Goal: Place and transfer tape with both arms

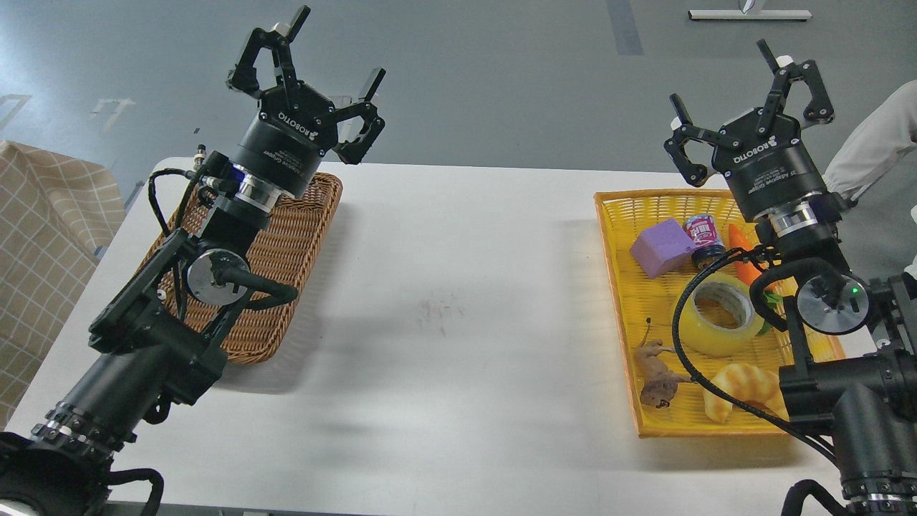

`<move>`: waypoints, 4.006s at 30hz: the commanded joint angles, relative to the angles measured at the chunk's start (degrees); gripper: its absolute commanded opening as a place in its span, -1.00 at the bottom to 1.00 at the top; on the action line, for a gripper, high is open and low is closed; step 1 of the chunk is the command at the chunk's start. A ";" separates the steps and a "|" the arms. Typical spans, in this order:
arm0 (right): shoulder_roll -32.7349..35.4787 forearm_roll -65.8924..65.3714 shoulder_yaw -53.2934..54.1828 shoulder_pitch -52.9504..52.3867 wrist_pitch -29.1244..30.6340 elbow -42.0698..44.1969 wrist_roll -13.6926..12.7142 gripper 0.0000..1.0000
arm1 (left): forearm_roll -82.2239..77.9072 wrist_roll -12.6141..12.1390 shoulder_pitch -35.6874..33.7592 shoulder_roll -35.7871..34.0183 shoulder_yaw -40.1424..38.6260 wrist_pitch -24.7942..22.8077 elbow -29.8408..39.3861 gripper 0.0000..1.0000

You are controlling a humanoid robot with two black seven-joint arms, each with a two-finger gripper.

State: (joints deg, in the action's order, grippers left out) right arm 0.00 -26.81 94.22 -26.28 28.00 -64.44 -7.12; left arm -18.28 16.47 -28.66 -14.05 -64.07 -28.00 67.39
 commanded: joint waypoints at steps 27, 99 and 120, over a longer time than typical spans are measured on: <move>0.00 0.00 -0.18 0.17 0.00 -0.86 0.35 0.99 | -0.09 0.66 0.10 -0.45 0.09 0.00 0.20 0.96; 18.80 -37.43 -14.58 1.14 0.00 -12.37 0.53 0.99 | -0.09 0.58 0.45 0.60 -0.71 0.00 0.38 0.96; 41.40 -65.18 -32.96 1.14 0.00 -18.79 -0.18 1.00 | -0.09 0.58 0.36 0.25 -0.79 0.00 0.55 0.96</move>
State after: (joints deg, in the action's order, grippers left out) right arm 40.71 -83.92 61.34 -25.57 28.02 -83.28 -7.41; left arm -18.37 17.04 -28.31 -13.73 -64.95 -28.00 67.93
